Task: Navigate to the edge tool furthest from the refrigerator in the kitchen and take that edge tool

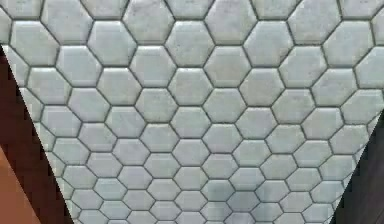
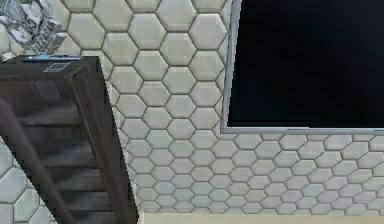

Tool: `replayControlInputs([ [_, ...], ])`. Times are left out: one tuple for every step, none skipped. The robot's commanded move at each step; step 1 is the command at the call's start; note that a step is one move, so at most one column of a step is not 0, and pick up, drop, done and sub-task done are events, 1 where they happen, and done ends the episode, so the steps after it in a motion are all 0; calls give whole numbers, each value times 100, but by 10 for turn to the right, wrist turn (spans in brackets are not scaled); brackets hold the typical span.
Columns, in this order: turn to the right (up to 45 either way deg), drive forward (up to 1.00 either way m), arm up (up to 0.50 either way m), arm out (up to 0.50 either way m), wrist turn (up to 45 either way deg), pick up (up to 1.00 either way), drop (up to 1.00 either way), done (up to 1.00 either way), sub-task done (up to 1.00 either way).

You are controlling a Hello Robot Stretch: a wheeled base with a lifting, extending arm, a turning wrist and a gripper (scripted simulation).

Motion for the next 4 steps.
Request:
replayControlInputs([
  [450,0,0,0,0,0,0,0,0],
  [450,0,0,0,0,0,0,0,0],
  [240,0,0,0,0,0,0,0,0],
  [0,20,0,0,0,0,0,0,0],
])
